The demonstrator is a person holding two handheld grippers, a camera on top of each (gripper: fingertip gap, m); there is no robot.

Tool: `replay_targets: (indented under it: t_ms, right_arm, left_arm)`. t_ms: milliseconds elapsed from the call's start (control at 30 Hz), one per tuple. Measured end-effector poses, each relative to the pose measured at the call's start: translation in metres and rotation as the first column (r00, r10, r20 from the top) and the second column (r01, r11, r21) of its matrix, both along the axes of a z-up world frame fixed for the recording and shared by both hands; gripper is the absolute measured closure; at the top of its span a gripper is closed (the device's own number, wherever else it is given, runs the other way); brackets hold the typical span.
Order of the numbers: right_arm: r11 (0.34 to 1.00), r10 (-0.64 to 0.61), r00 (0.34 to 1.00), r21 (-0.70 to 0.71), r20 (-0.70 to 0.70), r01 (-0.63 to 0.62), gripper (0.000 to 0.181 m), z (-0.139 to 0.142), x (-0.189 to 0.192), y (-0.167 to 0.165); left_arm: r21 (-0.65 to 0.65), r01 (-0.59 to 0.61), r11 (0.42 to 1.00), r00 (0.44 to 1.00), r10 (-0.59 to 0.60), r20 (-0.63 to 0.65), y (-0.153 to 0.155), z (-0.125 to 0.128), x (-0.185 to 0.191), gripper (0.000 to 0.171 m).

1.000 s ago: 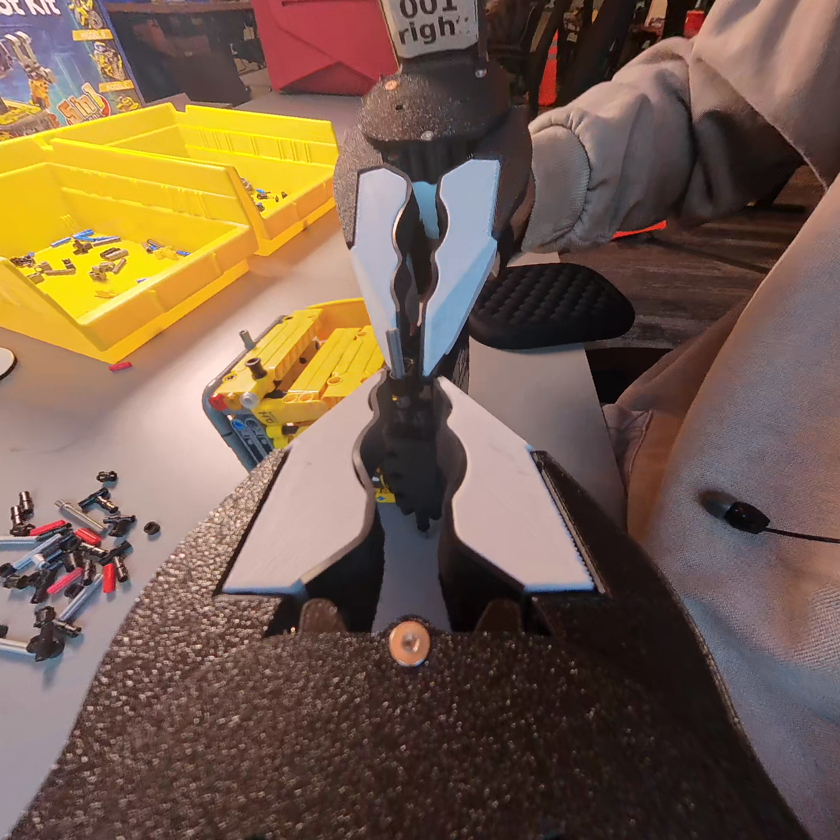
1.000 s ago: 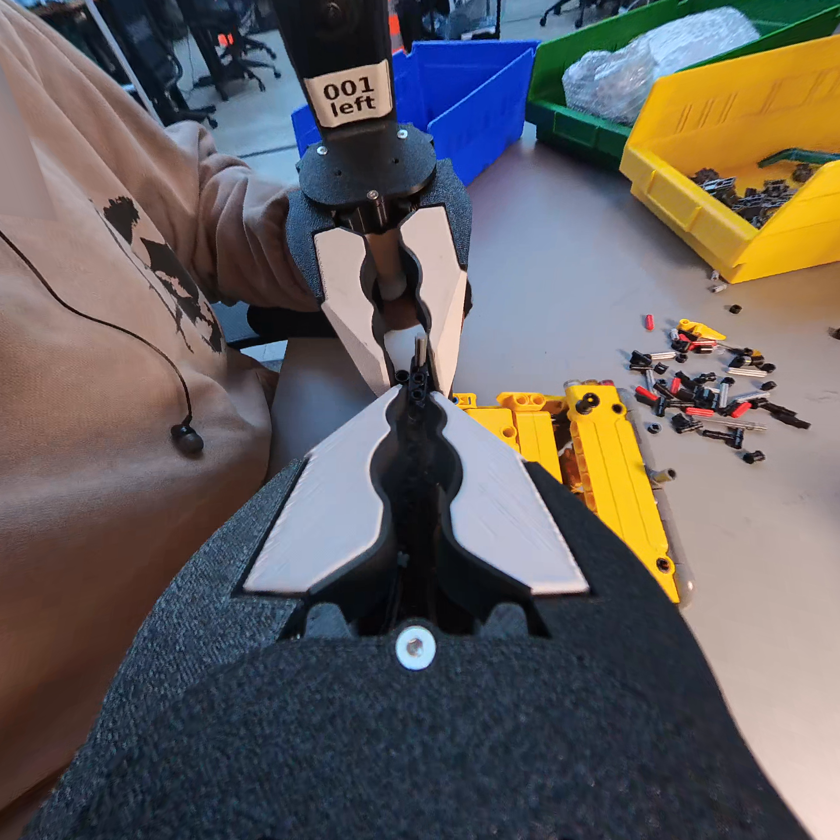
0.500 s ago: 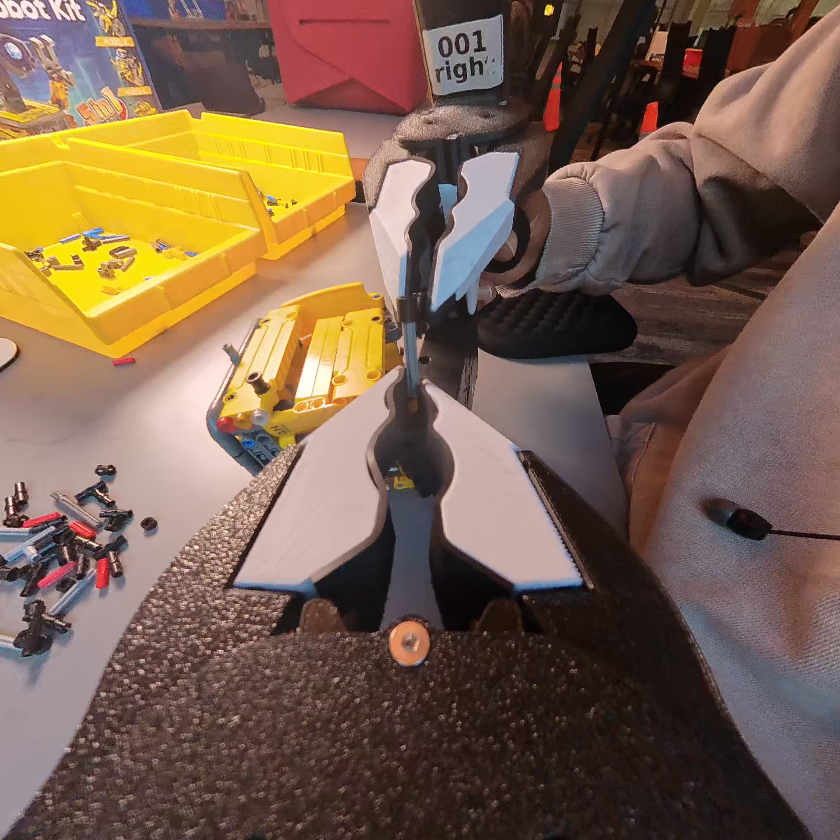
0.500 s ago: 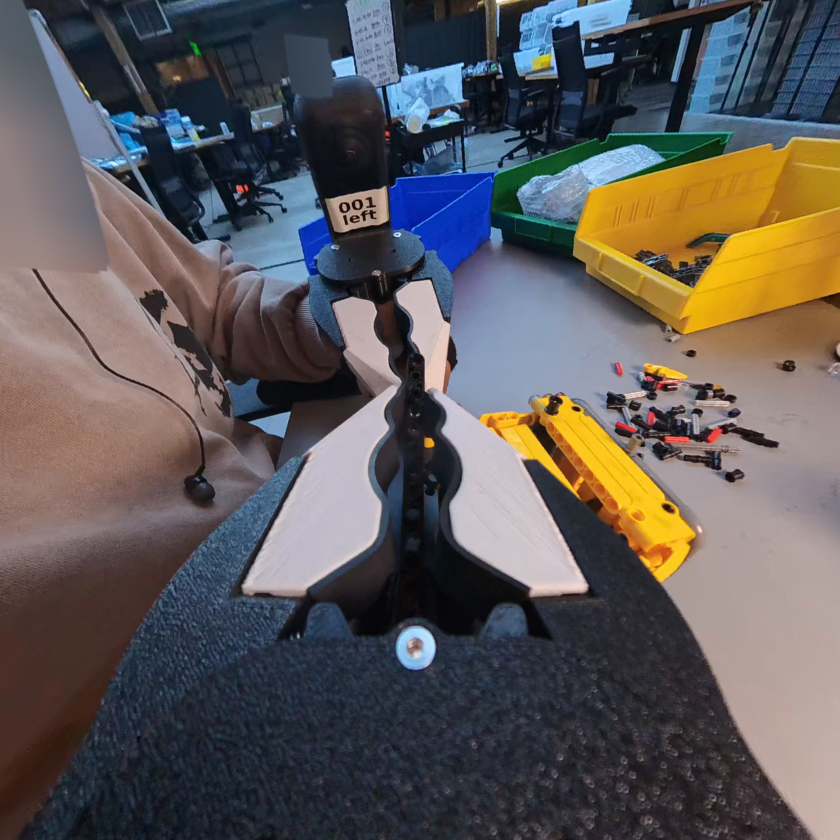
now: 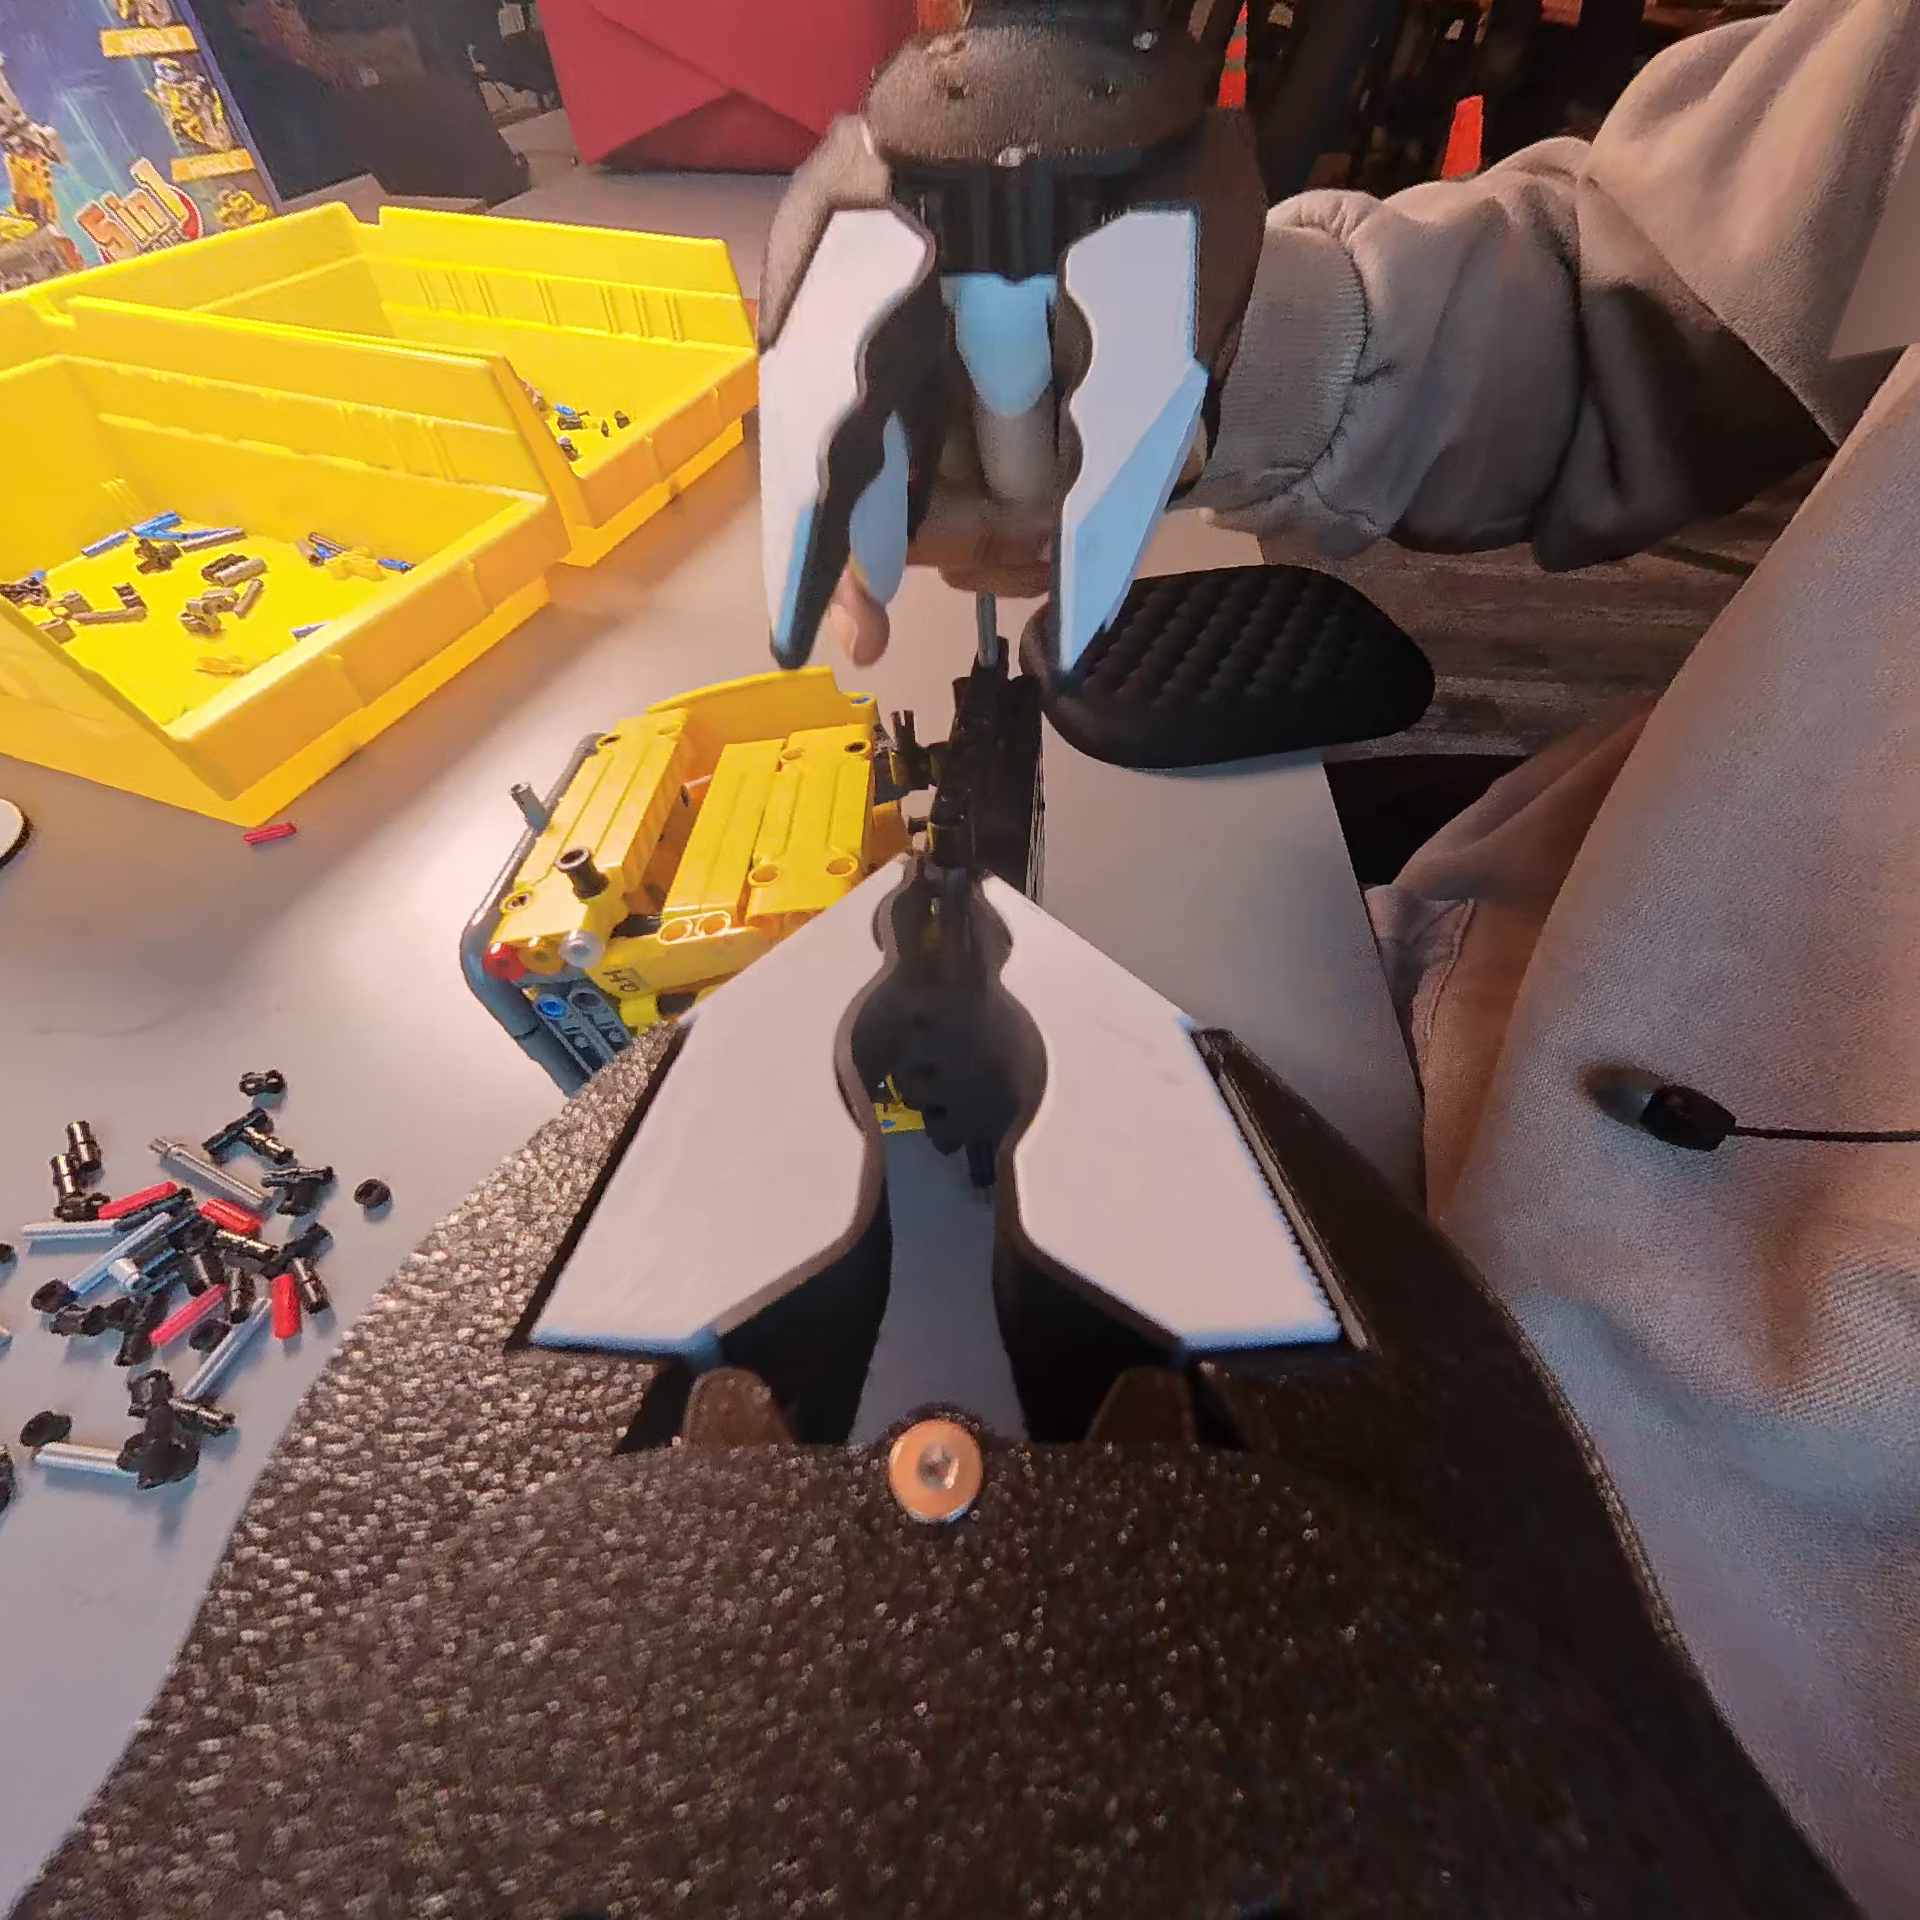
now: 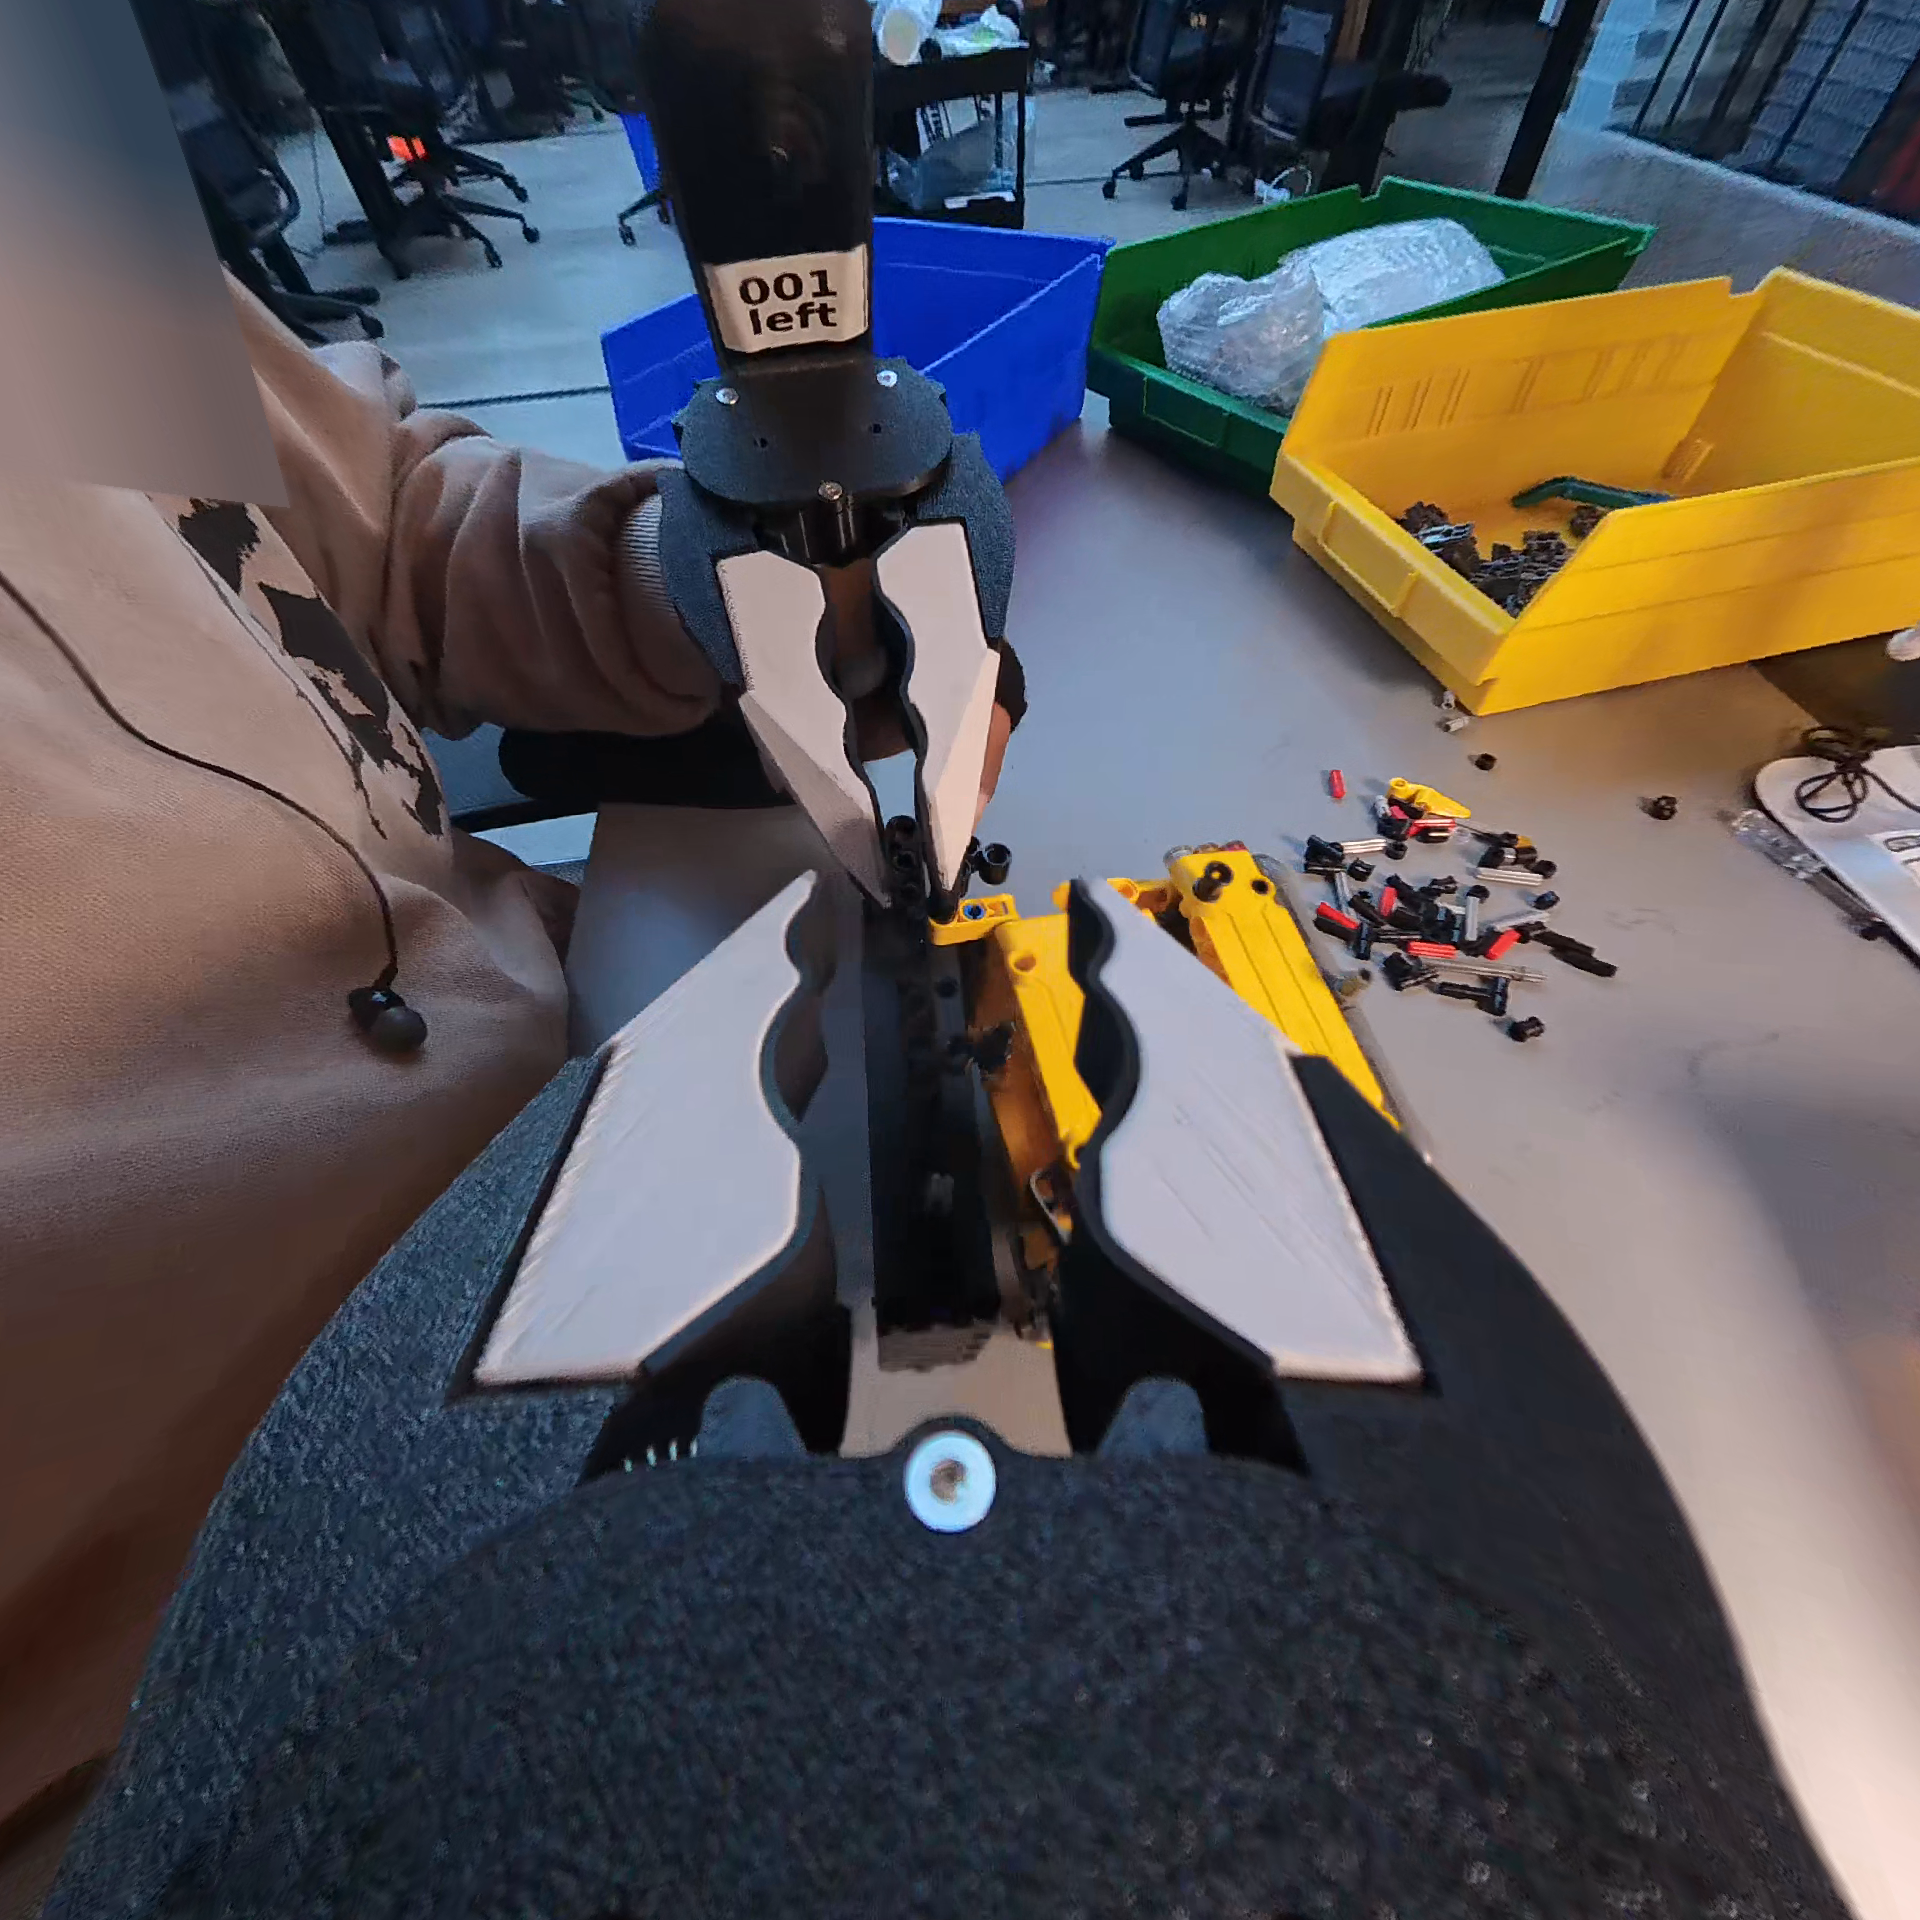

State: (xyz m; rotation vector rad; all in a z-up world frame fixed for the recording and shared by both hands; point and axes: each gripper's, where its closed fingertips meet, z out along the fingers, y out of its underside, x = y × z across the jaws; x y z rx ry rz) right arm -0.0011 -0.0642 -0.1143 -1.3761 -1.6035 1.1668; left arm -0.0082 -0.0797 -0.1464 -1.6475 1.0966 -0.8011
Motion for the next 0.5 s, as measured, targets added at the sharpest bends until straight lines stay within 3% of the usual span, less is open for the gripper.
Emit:
replay_targets:
  t_ms: [100, 267, 367, 500]
  right_arm:
    - [0.999, -0.029, 0.999, 0.017, -0.028, 0.029, 0.136, 0.009, 0.022, 0.005]
    - [0.992, -0.126, 0.992, 0.014, 0.011, 0.126, 0.141, -0.019, 0.059, 0.011]
    - [0.988, -0.151, 0.988, -0.044, -0.037, 0.149, 0.150, -0.026, 0.063, 0.002]
    - [0.988, -0.150, 0.988, -0.046, -0.044, 0.148, 0.160, -0.034, 0.059, -0.006]
  left_arm:
    - [-0.002, -0.004, 1.000, 1.000, 0.004, -0.014, -0.001, -0.001, -0.003, 0.160]
    - [-0.027, 0.000, 1.000, 0.999, -0.001, -0.052, -0.003, -0.002, -0.008, 0.143]
    - [-0.059, 0.026, 0.998, 0.999, -0.029, -0.043, -0.006, 0.004, -0.010, 0.139]
    - [-0.079, 0.037, 0.996, 0.991, -0.047, -0.123, -0.008, 0.001, -0.015, 0.136]
